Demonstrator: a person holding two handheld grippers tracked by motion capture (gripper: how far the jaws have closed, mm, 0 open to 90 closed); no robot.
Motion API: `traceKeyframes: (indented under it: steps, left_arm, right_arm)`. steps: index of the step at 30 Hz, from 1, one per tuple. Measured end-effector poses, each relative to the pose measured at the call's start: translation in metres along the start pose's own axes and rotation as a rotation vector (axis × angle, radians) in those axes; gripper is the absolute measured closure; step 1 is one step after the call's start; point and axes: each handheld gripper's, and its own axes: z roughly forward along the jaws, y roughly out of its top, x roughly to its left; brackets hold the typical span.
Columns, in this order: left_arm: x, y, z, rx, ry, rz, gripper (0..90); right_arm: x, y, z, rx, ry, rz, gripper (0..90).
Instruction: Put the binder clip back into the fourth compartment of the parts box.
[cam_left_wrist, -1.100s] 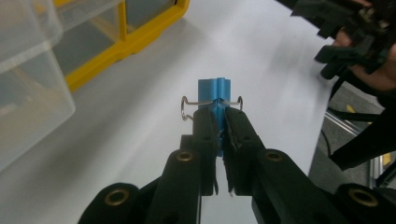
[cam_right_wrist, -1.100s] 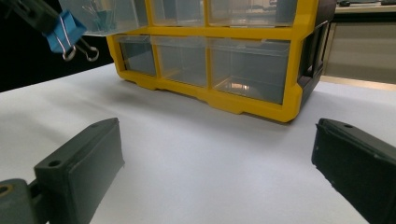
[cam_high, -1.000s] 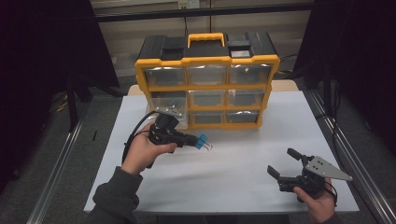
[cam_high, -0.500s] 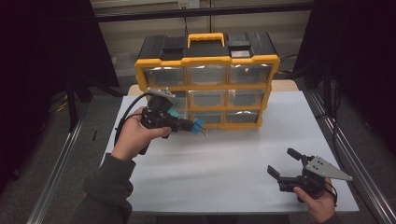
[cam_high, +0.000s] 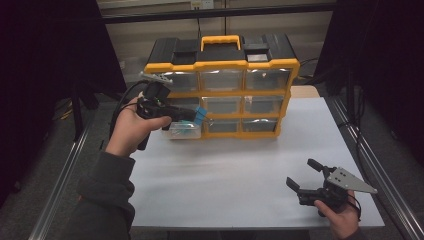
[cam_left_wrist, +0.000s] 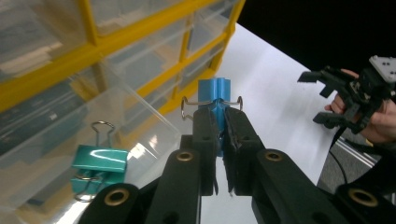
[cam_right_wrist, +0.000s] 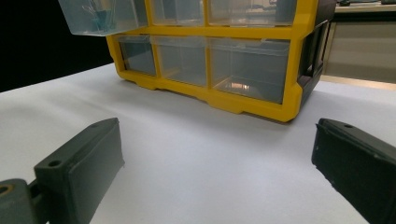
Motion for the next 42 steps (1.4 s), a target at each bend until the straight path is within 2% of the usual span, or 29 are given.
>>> traceKeyframes:
  steps: [10,12,16,23,33,42]
  left_arm:
    - [0.012,0.006,-0.008,-0.005,0.058,-0.015,84.1]
    - [0.016,0.005,-0.009,0.0,0.064,-0.011,84.1]
    - [0.022,0.005,-0.011,-0.008,0.108,-0.019,84.0]
    - [0.033,0.0,-0.012,-0.011,0.147,-0.036,84.1]
    - [0.041,-0.011,-0.009,0.002,0.161,-0.052,84.0]
    - [0.043,-0.017,-0.005,0.013,0.175,-0.038,84.0]
  right_arm:
    - [0.0,0.0,0.0,-0.001,0.0,0.002,1.4]
    - [0.0,0.0,0.0,-0.001,0.0,0.002,1.4]
    - [0.0,0.0,0.0,-0.001,0.0,0.002,1.4]
    - [0.0,0.0,0.0,-0.001,0.0,0.001,1.4]
    - [0.0,0.0,0.0,-0.002,0.0,0.002,1.4]
    - [0.0,0.0,0.0,-0.002,-0.001,0.002,1.4]
